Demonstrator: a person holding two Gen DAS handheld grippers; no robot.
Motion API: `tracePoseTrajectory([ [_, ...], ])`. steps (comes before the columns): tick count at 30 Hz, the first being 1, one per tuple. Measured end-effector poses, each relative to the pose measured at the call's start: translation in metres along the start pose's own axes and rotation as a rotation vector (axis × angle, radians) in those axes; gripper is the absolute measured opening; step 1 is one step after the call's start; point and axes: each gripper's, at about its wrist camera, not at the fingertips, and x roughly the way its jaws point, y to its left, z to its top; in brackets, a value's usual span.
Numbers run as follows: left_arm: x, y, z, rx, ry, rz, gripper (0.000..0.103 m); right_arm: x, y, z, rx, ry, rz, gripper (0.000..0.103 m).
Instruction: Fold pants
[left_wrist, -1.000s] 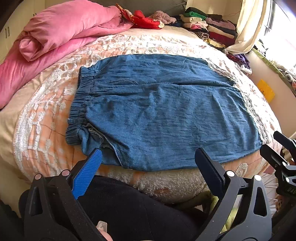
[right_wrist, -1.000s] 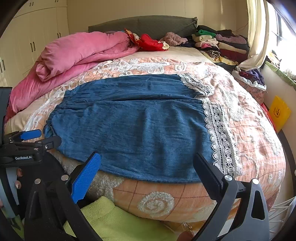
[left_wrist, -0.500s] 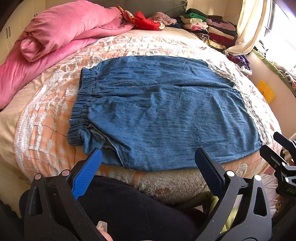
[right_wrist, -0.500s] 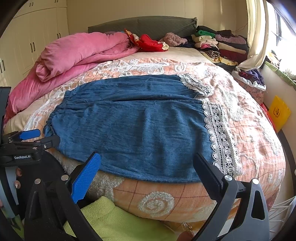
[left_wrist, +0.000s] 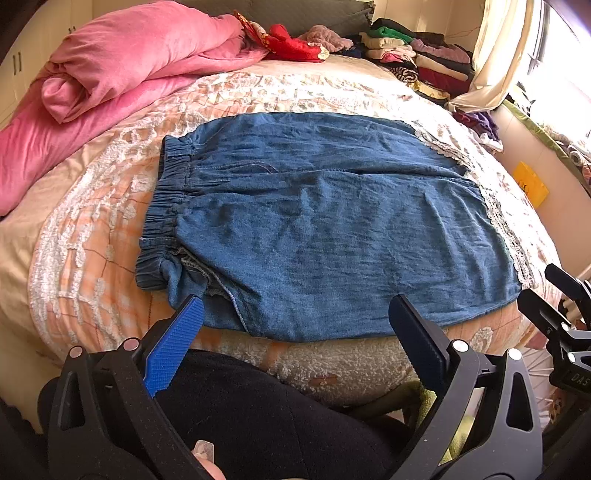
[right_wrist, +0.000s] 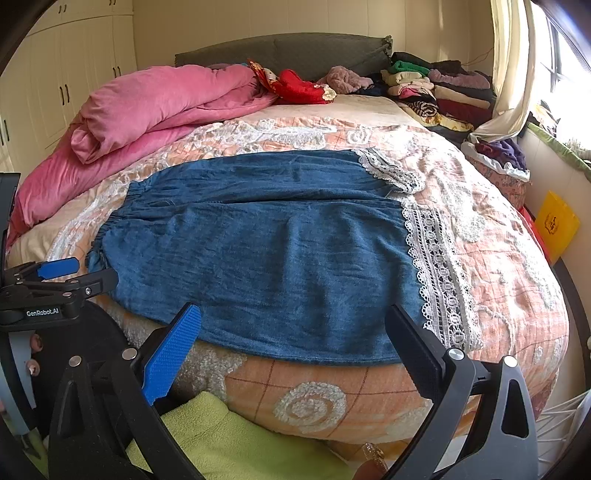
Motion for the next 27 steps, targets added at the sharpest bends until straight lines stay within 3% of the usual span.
tracePoseTrajectory([
  [27, 0.0017, 0.0018, 0.0006, -0.009, -0.007, 0.011, 0.094, 0.0034, 0.0001, 0.0005, -0.008, 0.003, -0.004, 0.099],
])
